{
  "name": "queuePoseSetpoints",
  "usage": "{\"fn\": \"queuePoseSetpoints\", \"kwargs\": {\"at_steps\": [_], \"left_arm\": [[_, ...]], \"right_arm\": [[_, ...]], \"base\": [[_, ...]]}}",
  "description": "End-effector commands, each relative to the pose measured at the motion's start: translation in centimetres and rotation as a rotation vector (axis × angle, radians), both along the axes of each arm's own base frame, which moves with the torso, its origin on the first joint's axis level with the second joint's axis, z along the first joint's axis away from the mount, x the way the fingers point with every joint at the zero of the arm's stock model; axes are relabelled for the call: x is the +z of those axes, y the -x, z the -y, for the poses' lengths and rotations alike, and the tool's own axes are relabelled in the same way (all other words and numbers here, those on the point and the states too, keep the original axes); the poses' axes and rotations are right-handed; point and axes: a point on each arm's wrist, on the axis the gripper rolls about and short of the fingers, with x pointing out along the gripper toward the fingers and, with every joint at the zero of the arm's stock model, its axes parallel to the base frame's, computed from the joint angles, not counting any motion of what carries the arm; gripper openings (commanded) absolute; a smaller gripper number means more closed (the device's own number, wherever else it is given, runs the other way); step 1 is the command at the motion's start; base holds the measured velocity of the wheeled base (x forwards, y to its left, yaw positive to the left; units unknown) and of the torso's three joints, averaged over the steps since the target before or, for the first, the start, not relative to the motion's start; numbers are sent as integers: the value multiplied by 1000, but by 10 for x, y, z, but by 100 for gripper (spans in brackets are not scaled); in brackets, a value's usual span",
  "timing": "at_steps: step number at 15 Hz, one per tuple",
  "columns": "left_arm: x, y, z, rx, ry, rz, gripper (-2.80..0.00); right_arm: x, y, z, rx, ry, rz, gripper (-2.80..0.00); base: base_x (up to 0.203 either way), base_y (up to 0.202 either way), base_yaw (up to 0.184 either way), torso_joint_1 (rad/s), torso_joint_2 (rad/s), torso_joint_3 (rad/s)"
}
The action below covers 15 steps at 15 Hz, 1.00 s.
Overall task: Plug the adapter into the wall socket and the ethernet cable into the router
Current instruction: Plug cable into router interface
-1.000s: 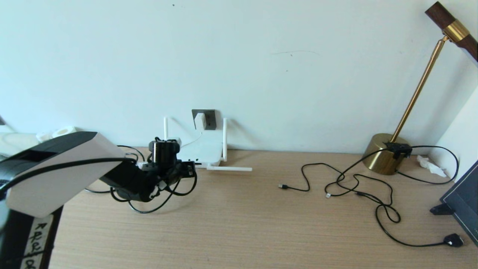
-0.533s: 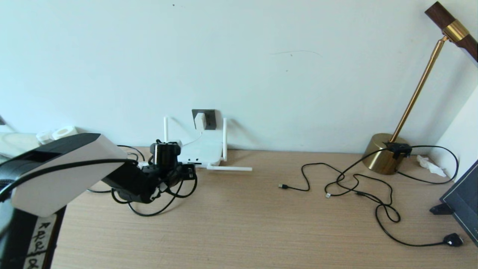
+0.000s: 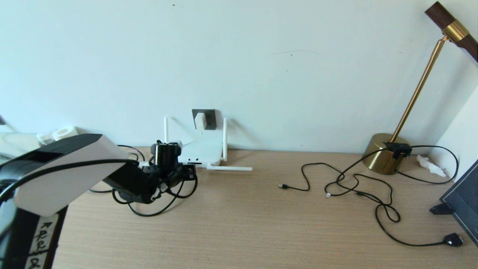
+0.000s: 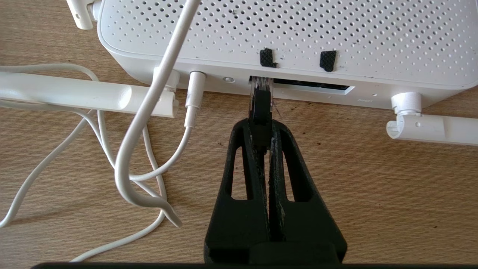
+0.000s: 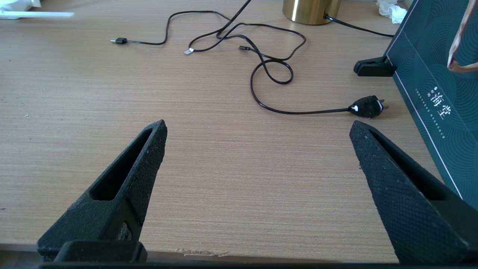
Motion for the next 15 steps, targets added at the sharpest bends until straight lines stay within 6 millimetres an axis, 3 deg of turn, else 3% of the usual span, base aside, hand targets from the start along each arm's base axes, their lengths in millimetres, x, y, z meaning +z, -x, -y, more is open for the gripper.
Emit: {"fn": "queuePoseSetpoints", "kwargs": {"at_steps": [1,15], "left_arm": [[0,-1,0,2,1,7,-280],[5,3,-1,4,0,8,-280]], "right_arm": [[0,0,0,0,0,-1,0],[0,0,0,0,0,-1,0]], "base": [[0,0,0,0,0,0],[0,0,0,0,0,0]]}}
